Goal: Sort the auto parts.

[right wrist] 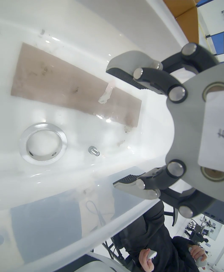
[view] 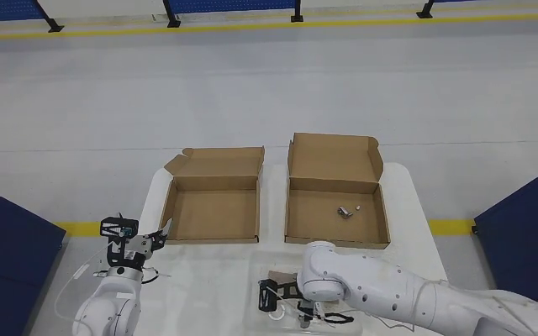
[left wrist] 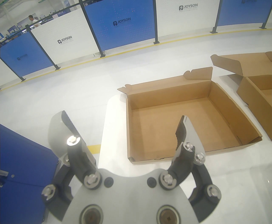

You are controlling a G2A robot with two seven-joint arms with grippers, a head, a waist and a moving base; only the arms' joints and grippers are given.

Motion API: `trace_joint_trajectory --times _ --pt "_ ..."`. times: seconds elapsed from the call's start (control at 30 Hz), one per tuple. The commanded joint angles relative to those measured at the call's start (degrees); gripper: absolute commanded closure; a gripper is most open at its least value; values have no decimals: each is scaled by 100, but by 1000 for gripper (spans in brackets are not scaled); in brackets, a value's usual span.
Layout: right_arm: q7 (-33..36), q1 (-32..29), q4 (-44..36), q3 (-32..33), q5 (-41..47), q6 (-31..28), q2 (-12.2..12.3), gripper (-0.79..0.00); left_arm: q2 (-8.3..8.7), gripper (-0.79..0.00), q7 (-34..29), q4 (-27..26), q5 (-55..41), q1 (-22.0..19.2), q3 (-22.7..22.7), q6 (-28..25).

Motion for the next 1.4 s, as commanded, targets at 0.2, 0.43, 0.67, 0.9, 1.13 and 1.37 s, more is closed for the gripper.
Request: trace_joint_trajectory --times 0.2,0.43,0.67,0.9,1.13,1.37 --pt "74 -66 87 14 22 -11 -95 -406 0 -785 0 0 0 0 0 0" --pt "98 -150 105 29 74 -149 -133 -351 0 -785 0 0 0 0 0 0" --pt "159 -226 150 55 208 -276 -155 -354 0 -785 0 0 0 0 0 0" --pt "198 -294 100 71 222 -349 -130 -326 0 -785 0 0 0 0 0 0" --pt "104 -359 266 48 235 -443 -167 -308 0 -785 0 0 0 0 0 0" --pt "61 -356 343 12 195 -486 -251 -289 0 -785 0 0 0 0 0 0"
